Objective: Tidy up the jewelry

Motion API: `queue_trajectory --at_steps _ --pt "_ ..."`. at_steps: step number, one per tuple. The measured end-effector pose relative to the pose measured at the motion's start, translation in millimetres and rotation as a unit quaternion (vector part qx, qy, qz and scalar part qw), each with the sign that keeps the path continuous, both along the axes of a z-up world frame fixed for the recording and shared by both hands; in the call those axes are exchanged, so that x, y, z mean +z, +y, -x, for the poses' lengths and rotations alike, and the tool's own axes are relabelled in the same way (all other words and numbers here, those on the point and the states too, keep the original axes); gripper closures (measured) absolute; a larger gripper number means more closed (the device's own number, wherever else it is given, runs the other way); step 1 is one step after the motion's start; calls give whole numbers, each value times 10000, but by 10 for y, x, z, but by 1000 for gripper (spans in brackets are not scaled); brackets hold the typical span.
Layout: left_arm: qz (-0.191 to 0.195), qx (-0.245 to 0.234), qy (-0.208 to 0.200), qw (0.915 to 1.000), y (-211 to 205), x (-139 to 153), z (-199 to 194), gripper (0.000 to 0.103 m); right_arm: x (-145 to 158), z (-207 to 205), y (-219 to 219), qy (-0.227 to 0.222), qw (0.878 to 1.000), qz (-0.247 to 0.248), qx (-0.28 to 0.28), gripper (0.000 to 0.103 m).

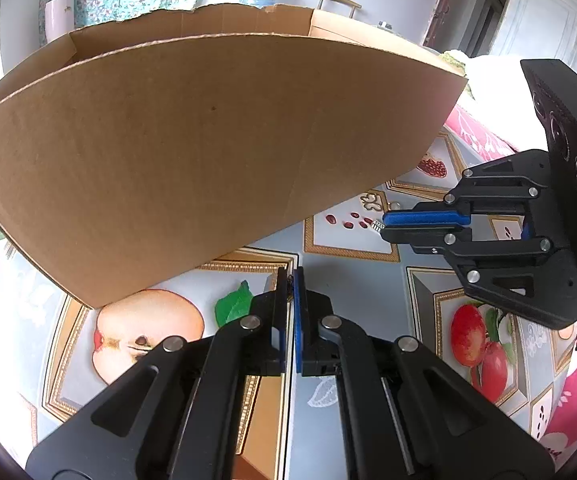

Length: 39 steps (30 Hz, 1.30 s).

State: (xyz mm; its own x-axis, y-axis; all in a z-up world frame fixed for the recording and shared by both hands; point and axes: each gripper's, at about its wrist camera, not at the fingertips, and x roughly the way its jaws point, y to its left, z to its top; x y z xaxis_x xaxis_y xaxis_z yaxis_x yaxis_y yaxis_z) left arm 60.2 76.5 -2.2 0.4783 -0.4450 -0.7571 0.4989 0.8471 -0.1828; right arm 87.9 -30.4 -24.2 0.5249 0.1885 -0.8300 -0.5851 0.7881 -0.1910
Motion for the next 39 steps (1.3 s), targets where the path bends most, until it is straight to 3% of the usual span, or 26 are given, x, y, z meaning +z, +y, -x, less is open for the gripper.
queue_trajectory --at_steps 7,14,21,28,30,32,34,39 --pt "141 22 74 9999 33 -12 6 101 65 134 5 371 9975 -352 482 98" --pt "216 50 12 9998 57 -24 7 101 74 308 39 196 9986 -452 190 100" --pt "180 -20 -120 9998 84 55 99 101 281 451 -67 37 9965 -838 -2 102" --pt "90 -34 -182 9998 82 109 143 101 269 520 -131 307 9966 -747 -140 102" --pt "84 -41 -154 9998 79 92 141 101 250 479 -145 341 9967 -717 -140 99" --pt "102 -21 -135 9999 80 77 130 101 226 456 -142 404 9964 -728 -164 85" --pt "128 -1 -121 9998 89 67 125 101 198 440 -128 378 9970 -660 -155 80" --pt "112 5 -137 9998 93 54 112 101 187 277 -221 588 9912 -1083 -489 82"
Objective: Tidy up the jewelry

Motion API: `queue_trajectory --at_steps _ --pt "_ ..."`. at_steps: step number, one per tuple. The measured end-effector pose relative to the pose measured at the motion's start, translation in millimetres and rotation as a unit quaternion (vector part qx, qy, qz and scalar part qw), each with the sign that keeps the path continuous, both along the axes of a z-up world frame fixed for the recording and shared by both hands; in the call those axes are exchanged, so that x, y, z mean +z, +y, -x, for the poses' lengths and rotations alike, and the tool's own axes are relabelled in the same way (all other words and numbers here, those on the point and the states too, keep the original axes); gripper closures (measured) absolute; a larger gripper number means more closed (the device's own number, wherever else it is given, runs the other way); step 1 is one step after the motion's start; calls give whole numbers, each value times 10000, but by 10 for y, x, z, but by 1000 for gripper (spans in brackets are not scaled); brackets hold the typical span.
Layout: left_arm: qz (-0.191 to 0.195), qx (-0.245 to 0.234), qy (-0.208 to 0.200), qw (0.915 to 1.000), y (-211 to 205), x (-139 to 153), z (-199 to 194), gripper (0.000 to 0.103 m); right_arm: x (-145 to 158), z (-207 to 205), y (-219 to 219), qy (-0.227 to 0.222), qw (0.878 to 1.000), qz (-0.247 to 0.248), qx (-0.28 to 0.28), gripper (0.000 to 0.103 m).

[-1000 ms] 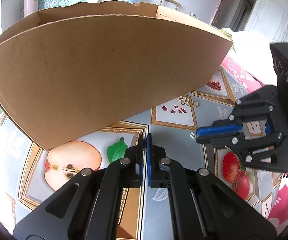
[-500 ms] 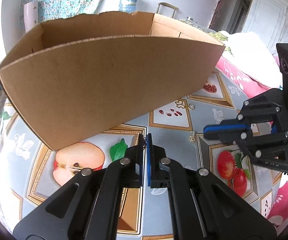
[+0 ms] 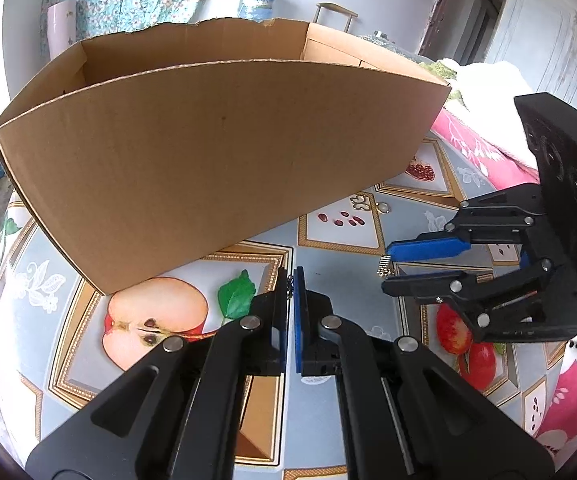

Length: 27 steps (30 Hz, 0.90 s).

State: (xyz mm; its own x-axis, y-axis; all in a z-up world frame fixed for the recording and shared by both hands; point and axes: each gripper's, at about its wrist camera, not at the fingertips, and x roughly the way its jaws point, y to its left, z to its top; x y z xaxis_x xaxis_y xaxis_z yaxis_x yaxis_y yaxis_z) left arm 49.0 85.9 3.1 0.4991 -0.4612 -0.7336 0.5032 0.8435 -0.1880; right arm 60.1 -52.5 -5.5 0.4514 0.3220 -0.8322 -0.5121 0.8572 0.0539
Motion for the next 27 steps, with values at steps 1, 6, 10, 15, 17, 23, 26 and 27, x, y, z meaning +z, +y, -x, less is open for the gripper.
queue_trajectory --at_steps 1,6,10,15,17,23,26,27 --pt "0 0 8 10000 -4 -7 -8 101 1 0 3 -56 9999 21 -137 90" --pt "-9 3 57 10000 -14 -55 -17 101 24 46 99 -200 9993 193 -262 101" --pt "-18 30 15 10000 -9 -31 -10 101 35 76 76 -311 9985 143 -426 101" --pt "-78 4 -57 10000 27 41 29 101 228 172 -61 -551 9967 -75 -585 101" --pt "-67 6 -54 10000 49 75 40 101 355 248 -113 -658 9960 -155 -591 101" --pt "204 31 -13 9998 181 275 97 101 729 414 -253 -1025 9918 -501 -578 101" --pt "386 22 -211 9990 224 529 126 101 915 365 -360 -1230 9882 -638 -650 101" --pt "457 -3 -360 9983 229 668 127 101 997 323 -387 -1322 9867 -679 -665 101"
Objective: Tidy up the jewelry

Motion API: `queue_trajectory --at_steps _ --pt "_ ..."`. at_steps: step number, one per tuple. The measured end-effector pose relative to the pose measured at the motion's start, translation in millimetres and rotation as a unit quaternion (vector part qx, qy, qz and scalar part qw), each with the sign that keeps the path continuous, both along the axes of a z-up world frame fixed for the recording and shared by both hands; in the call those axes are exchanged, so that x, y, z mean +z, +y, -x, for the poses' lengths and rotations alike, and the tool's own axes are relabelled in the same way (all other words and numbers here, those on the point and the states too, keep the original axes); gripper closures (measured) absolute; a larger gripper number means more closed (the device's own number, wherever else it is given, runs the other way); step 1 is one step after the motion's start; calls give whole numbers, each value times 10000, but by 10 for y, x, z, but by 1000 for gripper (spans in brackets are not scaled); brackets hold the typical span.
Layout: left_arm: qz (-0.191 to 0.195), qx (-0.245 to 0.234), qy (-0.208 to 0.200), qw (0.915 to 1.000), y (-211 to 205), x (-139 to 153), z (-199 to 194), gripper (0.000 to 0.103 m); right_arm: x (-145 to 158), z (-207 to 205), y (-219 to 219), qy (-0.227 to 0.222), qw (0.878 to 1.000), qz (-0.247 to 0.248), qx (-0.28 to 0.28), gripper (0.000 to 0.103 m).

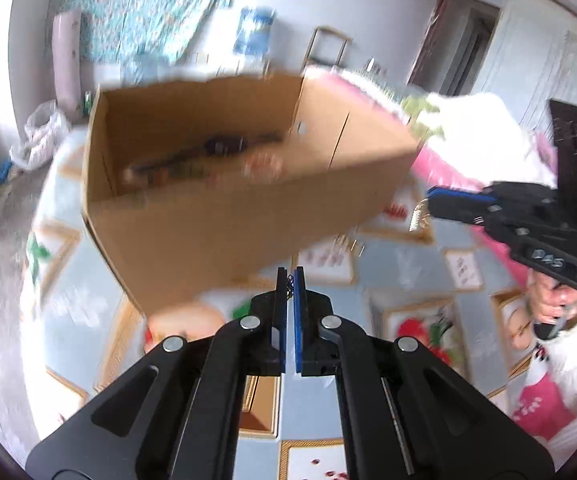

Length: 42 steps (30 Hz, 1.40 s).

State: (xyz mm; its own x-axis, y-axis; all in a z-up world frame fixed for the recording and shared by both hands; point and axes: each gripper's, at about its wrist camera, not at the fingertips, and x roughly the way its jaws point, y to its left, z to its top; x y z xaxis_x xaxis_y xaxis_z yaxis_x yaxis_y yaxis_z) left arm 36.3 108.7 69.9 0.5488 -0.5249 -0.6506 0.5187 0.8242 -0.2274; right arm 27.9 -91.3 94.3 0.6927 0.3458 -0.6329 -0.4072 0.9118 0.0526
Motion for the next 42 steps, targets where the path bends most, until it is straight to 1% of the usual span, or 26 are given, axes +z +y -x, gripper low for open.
queue_trajectory --at_steps 2,4,6,8,10,11,14,19,20,21,22,24,25,26,27,28,29,30,31,32,33,35,36,38,39,42 --pt "83 -100 -171 9998 -28 232 -55 101 201 -175 -58 -125 9999 -75 13 101" --pt "97 -214 -126 9996 -115 456 -289 101 277 -440 -28 -80 9999 -94 8 101" --pt "-11 -329 140 9994 -260 555 -664 101 296 -856 9 340 9993 -65 160 101" --pt "-162 -392 469 9980 -391 542 -1005 101 155 -1310 69 1059 9936 165 342 101" --pt "-418 -300 1067 9930 -536 403 -1445 101 -43 -1647 151 1570 9846 733 249 101" --pt "-458 -243 1385 9890 -574 316 -1620 101 -107 -1760 157 1798 9801 784 299 101" --pt "-410 166 2434 9689 -617 -25 -2084 101 -329 -2046 227 2389 9660 981 90 101" --pt "-583 555 3021 9499 -595 -319 -2244 101 -500 -2226 261 2894 9522 979 -10 101" --pt "-612 586 3046 9487 -598 -329 -2261 96 -520 -2262 263 2957 9504 961 -12 101" --pt "-699 676 2949 9506 -592 -300 -2262 90 -535 -2277 258 2945 9508 963 -43 101" --pt "-776 696 2869 9523 -606 -287 -2275 75 -539 -2290 261 2889 9520 1009 -112 100" --pt "-795 715 2631 9588 -582 -211 -2202 74 -462 -2243 242 2654 9592 949 -213 100" --pt "-802 660 2395 9653 -572 -112 -2109 75 -316 -2128 199 2339 9684 840 -197 100" --pt "-655 506 1923 9778 -541 79 -1910 75 -186 -2029 164 2032 9764 707 -168 100" --pt "-569 367 1569 9853 -532 219 -1736 75 -16 -1845 89 1625 9853 512 -132 100" --pt "-495 178 1051 9931 -514 392 -1464 75 202 -1502 -53 999 9945 231 -198 99" --pt "-498 8 543 9973 -486 518 -1165 75 279 -1298 -146 711 9971 114 -258 98" --pt "-558 -163 -75 9983 -467 633 -751 75 360 -999 -277 364 9987 -61 -357 96" --pt "-557 -296 -383 9973 -457 659 -470 75 389 -655 -430 23 9984 -254 -497 85" --pt "-523 -467 -502 9963 -452 627 -228 75 359 -441 -520 -126 9977 -348 -568 74" --pt "-475 -612 -459 9959 -469 515 -5 75 291 -272 -587 -173 9973 -359 -617 74" --pt "-450 -972 -27 9942 -538 211 175 74 64 -80 -615 126 9987 -214 -452 74" --pt "-608 -1093 105 9921 -622 15 211 75 -65 -61 -585 329 9987 -50 -396 74" --pt "-1095 -1365 37 9846 -805 -279 198 75 -375 -35 -476 593 9967 347 -430 74" --pt "-1268 -1363 -37 9825 -898 -417 159 75 -447 -38 -447 704 9961 341 -397 74" --pt "-1212 -1223 358 9844 -1066 -657 -110 75 -737 -128 -358 998 9943 193 -322 74"
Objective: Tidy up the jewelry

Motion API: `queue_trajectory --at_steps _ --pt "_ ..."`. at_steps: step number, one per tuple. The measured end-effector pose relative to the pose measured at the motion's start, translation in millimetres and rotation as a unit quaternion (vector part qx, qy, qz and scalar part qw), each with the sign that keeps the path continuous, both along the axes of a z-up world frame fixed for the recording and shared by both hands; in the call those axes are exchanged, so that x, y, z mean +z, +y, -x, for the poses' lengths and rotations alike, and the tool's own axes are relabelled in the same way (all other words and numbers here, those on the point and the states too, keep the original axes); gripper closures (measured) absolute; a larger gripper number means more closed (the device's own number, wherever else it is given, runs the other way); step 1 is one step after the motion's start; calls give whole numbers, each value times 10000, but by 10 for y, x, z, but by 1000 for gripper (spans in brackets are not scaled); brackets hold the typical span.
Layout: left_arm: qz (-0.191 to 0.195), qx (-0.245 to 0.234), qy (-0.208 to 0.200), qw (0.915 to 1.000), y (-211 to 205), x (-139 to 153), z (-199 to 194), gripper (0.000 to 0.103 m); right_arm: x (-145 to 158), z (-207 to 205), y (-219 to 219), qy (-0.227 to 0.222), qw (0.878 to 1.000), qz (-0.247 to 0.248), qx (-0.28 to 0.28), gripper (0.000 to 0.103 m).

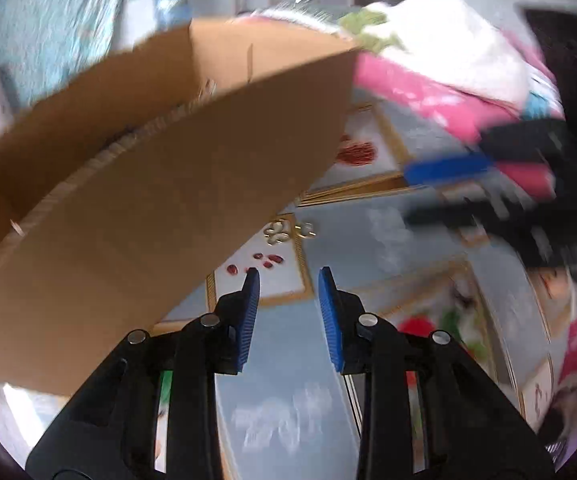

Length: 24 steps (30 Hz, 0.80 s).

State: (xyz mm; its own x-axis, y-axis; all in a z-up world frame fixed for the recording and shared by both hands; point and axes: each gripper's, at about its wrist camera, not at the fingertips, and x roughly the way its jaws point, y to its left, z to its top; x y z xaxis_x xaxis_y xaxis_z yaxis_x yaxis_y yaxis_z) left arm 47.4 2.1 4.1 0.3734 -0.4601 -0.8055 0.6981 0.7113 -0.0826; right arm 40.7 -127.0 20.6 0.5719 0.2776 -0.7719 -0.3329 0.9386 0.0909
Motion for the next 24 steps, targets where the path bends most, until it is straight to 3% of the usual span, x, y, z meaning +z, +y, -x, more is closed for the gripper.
queue_trajectory --at_steps 3,6,9,13,20,22,24 --pt "75 242 239 9994 -54 -108 -189 75 -181 -67 -15 25 9995 300 -112 74" --pt "143 277 203 9993 -103 -128 -241 76 -224 -109 -78 94 9997 180 -158 74" --pt "-33 201 14 9998 -218 -139 -231 78 -279 -174 -102 134 9996 114 -219 74" --pt "-85 334 -81 9994 -328 -110 -337 97 -347 -234 -157 245 9991 -74 -331 74" --pt "-256 298 -214 9990 -359 -56 -274 97 -398 -314 -136 215 9992 -37 -341 74" --pt "16 282 26 9996 -309 -48 -323 85 -384 -326 -111 192 9992 16 -342 73" --pt "48 261 48 9996 -316 -48 -323 81 -350 -375 -74 171 9992 47 -366 73"
